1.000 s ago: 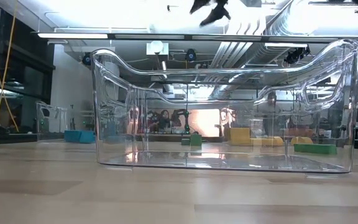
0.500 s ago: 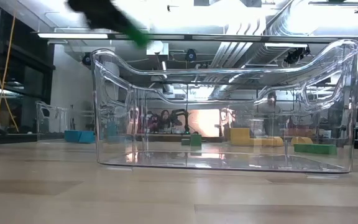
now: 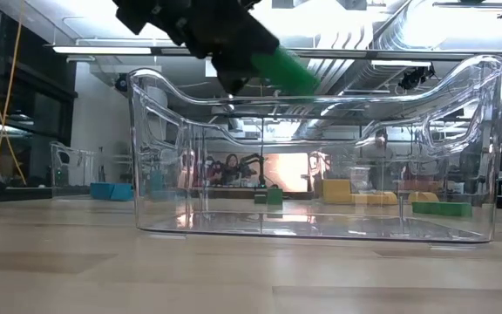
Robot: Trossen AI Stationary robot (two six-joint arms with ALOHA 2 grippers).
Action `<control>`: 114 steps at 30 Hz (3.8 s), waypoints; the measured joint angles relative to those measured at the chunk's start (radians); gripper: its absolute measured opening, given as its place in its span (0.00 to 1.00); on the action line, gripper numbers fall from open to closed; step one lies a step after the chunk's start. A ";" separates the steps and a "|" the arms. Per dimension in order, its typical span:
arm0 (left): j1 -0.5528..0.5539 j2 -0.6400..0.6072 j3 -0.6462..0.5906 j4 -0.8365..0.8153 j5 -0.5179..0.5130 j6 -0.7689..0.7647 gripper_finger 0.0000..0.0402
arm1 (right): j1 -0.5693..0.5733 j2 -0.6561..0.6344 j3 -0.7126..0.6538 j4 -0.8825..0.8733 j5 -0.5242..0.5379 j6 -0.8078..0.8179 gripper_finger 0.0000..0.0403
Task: Sort blocks
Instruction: Put the green block into the bottom transparent bin
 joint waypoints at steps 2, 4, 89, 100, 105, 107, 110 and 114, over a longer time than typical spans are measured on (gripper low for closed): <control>0.000 0.012 0.024 -0.021 0.034 0.001 0.39 | 0.022 -0.003 -0.028 -0.003 -0.003 0.024 0.77; 0.004 0.015 0.046 -0.050 0.039 0.011 0.40 | 0.046 -0.008 -0.069 -0.004 -0.008 0.048 0.77; 0.314 -0.681 -0.390 0.301 -0.122 -0.514 0.45 | 0.036 -0.058 -1.495 0.541 -0.250 0.172 0.31; 0.314 -0.688 -0.390 0.318 -0.134 -0.463 0.45 | 0.166 -0.297 -1.345 0.901 -0.406 0.237 0.31; 0.314 -0.687 -0.390 0.276 -0.163 -0.462 0.45 | 0.301 -0.205 -1.344 1.127 -0.438 0.274 0.31; 0.314 -0.687 -0.390 0.272 -0.164 -0.462 0.45 | 0.346 -0.152 -1.345 1.185 -0.439 0.273 0.32; 0.314 -0.687 -0.390 0.267 -0.164 -0.462 0.45 | 0.391 -0.078 -1.345 1.232 -0.441 0.277 0.40; 0.314 -0.687 -0.390 0.264 -0.164 -0.468 0.45 | 0.410 -0.016 -1.318 1.202 -0.478 0.299 0.58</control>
